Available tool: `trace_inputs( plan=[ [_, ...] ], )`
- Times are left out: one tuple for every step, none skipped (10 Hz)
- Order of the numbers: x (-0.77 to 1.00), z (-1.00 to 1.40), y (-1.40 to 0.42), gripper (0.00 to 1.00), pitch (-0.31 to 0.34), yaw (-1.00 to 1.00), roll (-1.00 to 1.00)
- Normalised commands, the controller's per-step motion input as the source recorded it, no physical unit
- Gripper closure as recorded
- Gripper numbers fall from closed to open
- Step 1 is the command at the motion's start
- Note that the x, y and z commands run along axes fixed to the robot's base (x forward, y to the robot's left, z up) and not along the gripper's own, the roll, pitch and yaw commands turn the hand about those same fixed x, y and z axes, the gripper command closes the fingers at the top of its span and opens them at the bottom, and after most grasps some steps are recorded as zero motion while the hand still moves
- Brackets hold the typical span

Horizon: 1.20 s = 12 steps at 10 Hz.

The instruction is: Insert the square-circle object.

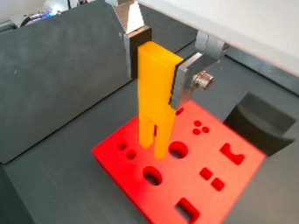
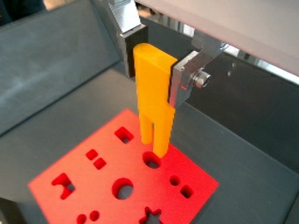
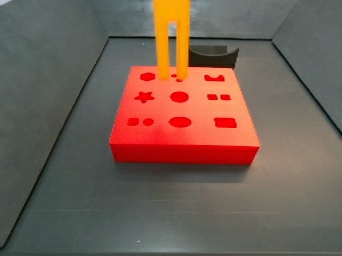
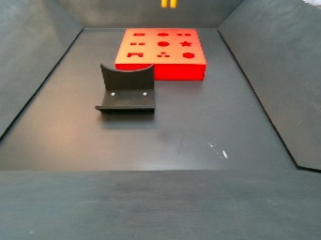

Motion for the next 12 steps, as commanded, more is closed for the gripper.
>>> trace_inputs(
  plan=[
    [0.00, -0.62, -0.11, 1.00, 0.249, -0.01, 0.04],
    [-0.04, -0.58, -0.03, 1.00, 0.296, 0.00, 0.00],
    [-0.03, -0.27, 0.00, 1.00, 0.424, 0.00, 0.00],
    [-0.01, -0.22, 0.00, 1.00, 0.441, 0.00, 0.01],
    [0.00, -0.19, 0.00, 1.00, 0.107, -0.11, -0.02],
    [-0.11, -0.12, 0.00, 1.00, 0.010, -0.01, 0.01],
    [-0.26, -0.18, 0.03, 1.00, 0.054, -0.09, 0.09],
    [-0.21, -0.27, 0.00, 1.00, 0.000, -0.07, -0.02],
    [-0.04, -0.29, 0.00, 1.00, -0.099, 0.00, -0.11],
    [0.00, -0.31, 0.00, 1.00, -0.130, 0.00, -0.14],
    [0.00, -0.30, 0.08, 1.00, -0.157, 0.00, -0.17],
    [-0.15, -0.26, 0.12, 1.00, -0.159, 0.00, -0.15]
  ],
)
